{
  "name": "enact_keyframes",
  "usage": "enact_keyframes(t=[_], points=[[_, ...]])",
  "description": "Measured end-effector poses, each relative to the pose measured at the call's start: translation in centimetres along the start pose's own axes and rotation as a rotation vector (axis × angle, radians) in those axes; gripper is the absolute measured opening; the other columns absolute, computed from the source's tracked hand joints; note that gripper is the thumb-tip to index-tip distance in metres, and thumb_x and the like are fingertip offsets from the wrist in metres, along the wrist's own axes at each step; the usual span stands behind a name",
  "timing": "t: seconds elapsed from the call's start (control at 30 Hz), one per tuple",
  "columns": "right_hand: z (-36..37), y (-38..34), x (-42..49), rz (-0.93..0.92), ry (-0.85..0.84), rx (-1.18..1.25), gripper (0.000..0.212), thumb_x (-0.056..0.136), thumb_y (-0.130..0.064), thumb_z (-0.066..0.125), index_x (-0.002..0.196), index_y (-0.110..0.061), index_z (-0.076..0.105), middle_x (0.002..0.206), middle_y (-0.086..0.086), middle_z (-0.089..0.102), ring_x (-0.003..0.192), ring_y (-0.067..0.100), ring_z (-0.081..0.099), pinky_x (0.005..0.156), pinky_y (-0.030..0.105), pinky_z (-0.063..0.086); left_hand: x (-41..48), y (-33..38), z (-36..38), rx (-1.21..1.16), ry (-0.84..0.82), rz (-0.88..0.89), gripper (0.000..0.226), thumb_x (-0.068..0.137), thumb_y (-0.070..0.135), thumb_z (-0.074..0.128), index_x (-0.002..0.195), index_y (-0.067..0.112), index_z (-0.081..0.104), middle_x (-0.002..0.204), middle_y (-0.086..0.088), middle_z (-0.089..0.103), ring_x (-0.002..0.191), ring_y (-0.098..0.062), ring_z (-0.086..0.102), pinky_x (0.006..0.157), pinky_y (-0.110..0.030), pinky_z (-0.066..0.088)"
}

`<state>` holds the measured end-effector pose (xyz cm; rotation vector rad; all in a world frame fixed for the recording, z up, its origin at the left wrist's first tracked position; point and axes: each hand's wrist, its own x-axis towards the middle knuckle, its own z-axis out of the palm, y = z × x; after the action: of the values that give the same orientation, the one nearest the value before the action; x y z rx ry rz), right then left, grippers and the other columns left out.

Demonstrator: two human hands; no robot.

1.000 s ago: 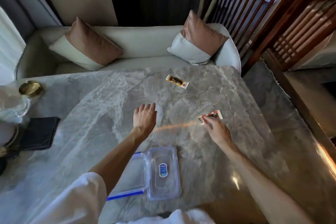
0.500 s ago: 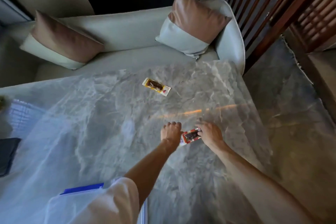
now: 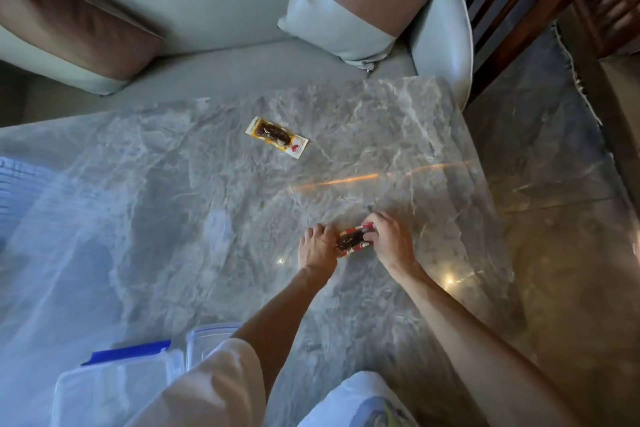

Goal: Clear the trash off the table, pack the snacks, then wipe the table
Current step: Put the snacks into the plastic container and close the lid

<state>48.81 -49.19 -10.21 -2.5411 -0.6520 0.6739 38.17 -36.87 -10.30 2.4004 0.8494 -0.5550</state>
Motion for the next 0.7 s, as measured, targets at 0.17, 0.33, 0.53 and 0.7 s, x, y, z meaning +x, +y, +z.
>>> enact_keyframes(t=[0.17, 0.33, 0.53, 0.7], points=[[0.4, -0.1, 0.9, 0.154, -0.058, 0.19, 0.011, 0.072, -0.015, 0.079, 0.081, -0.018, 0.073, 0.083, 0.002, 0.074, 0.078, 0.02, 0.068, 0.067, 0.029, 0.047, 0.1, -0.2, -1.1, -0.271, 0.015, -0.083, 0.024, 0.084, 0.009, 0.064, 0.106, 0.015, 0.06, 0.107, -0.009, 0.062, 0.095, -0.028, 0.061, 0.075, -0.035, 0.047], [-0.2, -2.7, 4.5, 0.2, -0.067, 0.382, 0.008, 0.073, -0.019, 0.08, 0.077, -0.018, 0.073, 0.068, 0.004, 0.069, 0.065, 0.016, 0.059, 0.058, 0.028, 0.038, 3.8, -2.3, -7.2, -0.778, 0.171, -0.192, 0.029, 0.077, 0.018, 0.063, 0.101, 0.0, 0.059, 0.085, -0.028, 0.067, 0.074, -0.039, 0.064, 0.068, -0.045, 0.052], [0.6, -12.1, 13.4, 0.092, 0.048, 0.451, 0.016, 0.075, -0.024, 0.075, 0.088, -0.015, 0.075, 0.08, 0.007, 0.075, 0.075, 0.021, 0.068, 0.064, 0.028, 0.044, 13.7, -4.9, -17.4, -0.552, 0.364, -0.238, 0.026, 0.08, 0.02, 0.068, 0.1, 0.003, 0.067, 0.097, -0.023, 0.072, 0.095, -0.036, 0.067, 0.072, -0.034, 0.047], [3.0, -16.2, 18.9, 0.093, 0.022, 0.396, 0.018, 0.08, -0.019, 0.071, 0.095, -0.01, 0.07, 0.095, 0.015, 0.073, 0.092, 0.03, 0.067, 0.072, 0.031, 0.045, 20.1, -7.6, -20.0, -0.345, 0.372, -0.279, 0.022, 0.081, 0.012, 0.065, 0.1, 0.001, 0.063, 0.102, -0.027, 0.068, 0.1, -0.04, 0.063, 0.077, -0.04, 0.049]])
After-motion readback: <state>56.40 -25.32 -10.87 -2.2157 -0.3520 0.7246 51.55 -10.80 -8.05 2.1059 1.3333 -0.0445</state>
